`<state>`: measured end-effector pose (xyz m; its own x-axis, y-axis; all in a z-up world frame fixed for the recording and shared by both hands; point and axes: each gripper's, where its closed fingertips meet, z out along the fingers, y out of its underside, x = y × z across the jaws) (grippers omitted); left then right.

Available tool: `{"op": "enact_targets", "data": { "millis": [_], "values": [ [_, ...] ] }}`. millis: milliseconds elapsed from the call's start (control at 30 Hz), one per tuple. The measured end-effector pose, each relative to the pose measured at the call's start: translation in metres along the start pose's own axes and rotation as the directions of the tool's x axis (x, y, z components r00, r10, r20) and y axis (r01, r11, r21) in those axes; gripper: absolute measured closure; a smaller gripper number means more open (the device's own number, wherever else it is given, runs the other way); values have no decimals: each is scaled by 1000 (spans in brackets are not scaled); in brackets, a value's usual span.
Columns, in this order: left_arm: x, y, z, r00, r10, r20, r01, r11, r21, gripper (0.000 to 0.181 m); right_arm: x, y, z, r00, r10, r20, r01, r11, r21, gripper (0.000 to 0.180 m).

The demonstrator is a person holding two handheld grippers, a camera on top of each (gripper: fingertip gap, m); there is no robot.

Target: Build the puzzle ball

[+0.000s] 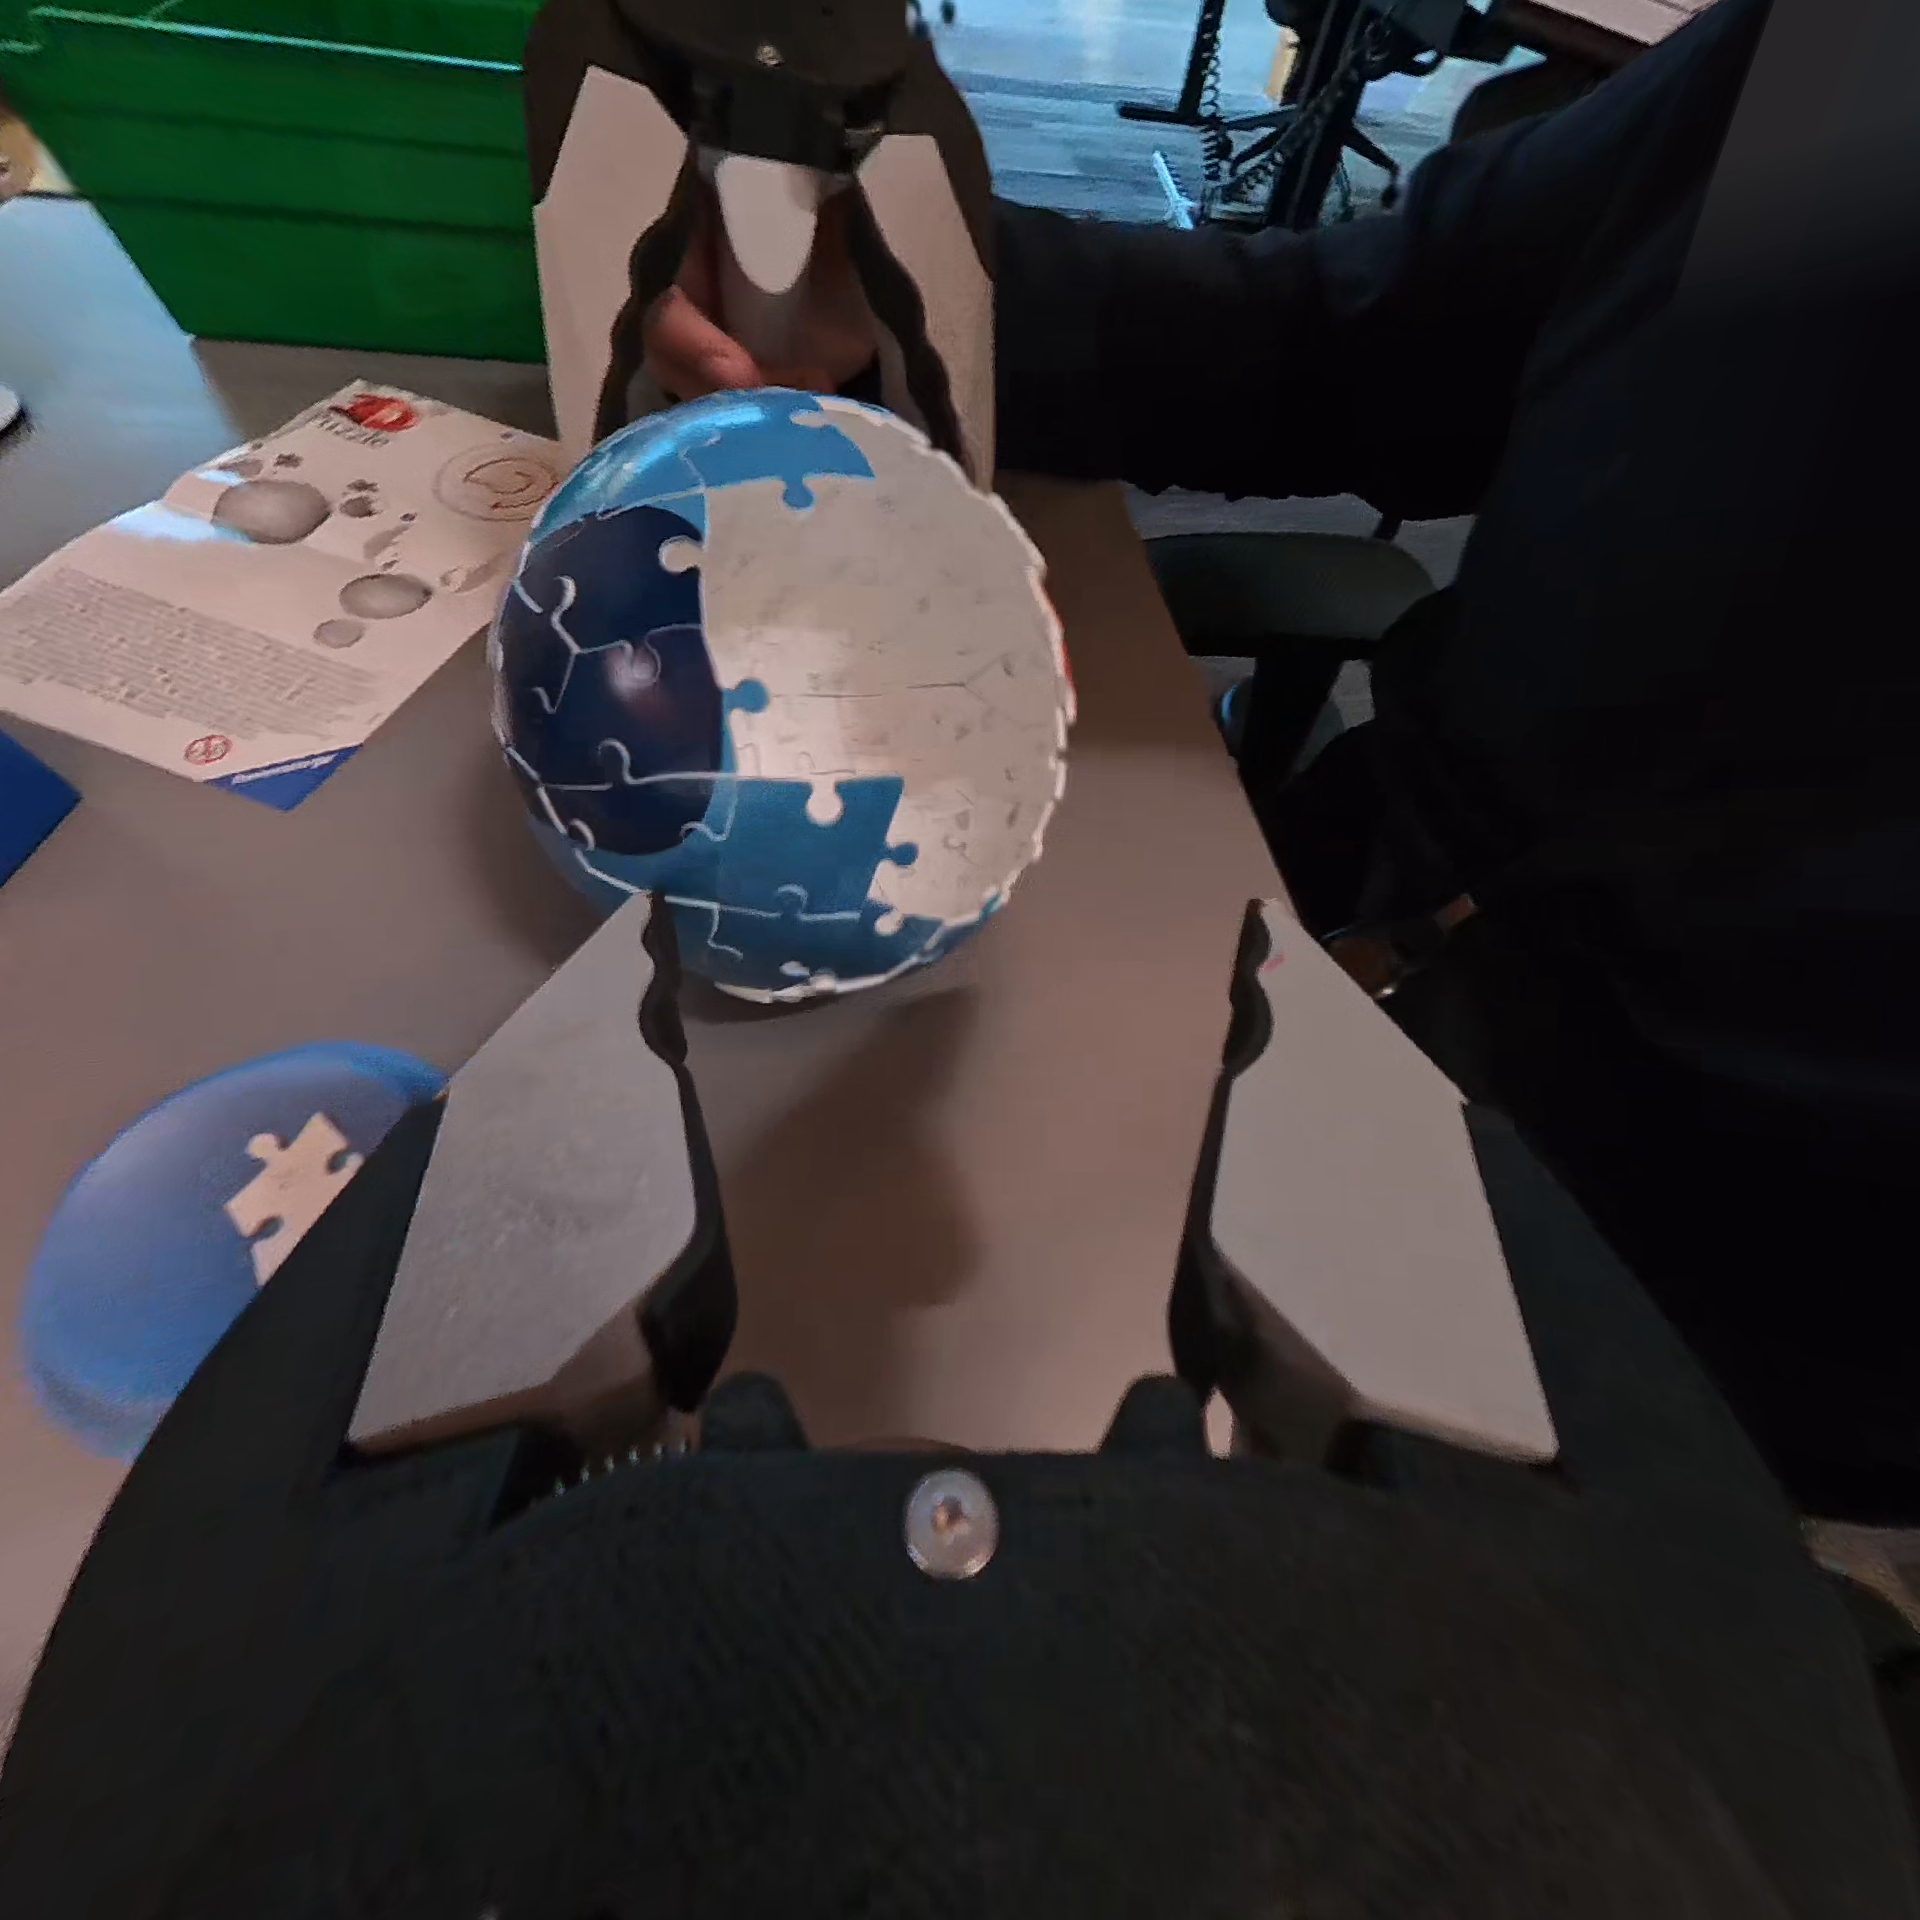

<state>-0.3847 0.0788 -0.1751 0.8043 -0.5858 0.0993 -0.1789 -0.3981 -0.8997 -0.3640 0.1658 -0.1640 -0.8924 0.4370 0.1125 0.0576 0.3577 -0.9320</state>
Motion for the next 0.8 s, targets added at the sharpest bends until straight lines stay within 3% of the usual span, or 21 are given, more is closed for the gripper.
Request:
{"op": "enact_targets", "data": {
  "millis": [467, 800],
  "values": [
    [54, 19, 22, 988, 117, -96, -123, 990, -62, 74, -55, -17, -9, 963, -260, 66, 260, 965, 6, 98],
    [64, 23, 30, 983, 111, -144, -123, 989, -79, 73, -71, -23, -9, 944, -319, 91, 319, 948, 10, 98]
  ]
}}
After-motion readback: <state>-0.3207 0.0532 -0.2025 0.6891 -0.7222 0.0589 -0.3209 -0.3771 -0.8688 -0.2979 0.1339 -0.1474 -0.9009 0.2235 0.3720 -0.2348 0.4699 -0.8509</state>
